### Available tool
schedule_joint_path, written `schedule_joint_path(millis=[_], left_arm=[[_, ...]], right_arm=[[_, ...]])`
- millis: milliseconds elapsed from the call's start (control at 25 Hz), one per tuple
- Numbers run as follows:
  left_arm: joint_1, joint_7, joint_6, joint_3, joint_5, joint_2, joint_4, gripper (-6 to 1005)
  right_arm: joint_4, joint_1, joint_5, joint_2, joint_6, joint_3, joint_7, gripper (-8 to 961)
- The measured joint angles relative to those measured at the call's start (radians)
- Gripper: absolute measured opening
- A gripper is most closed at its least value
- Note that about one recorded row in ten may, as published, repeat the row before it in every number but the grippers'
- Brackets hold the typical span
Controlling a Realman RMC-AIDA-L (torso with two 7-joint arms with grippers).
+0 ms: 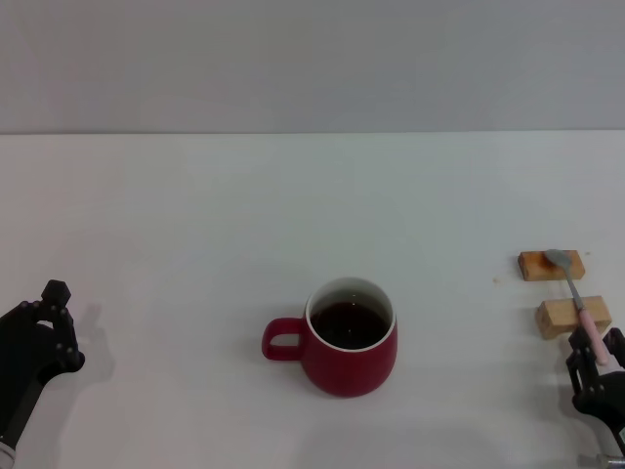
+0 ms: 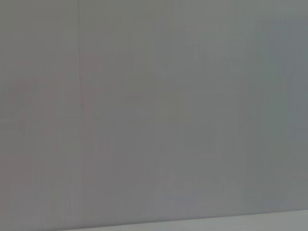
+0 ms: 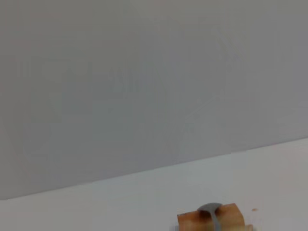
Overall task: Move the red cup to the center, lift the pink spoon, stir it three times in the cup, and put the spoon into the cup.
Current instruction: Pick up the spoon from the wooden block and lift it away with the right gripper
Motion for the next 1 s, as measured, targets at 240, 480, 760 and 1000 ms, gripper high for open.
schedule_joint_path(millis=[240,480,760,1000], left_arm=[[0.000,0.000,-0.001,0.002,-0.001,0.000,0.001,8],[0.003,0.000,-0.001,0.003,0.000,0.000,0.001,8],[0.010,0.000,-0.001,0.003,0.002,0.000,0.001,9],[0.014,0.000,0.002,0.003,0.002,0.000,0.001,9]], right_arm=[[-0.002,0.000,0.001,0.000,0.005,0.000,0.000,371],[0.002,-0.003,0.001,0.000,0.002,0.000,0.000,362],[0.004,-0.005,0.001,0.000,0.001,0.000,0.000,314],[0.006,-0.010,0.002,0.001,0.000,0.000,0.000,243]])
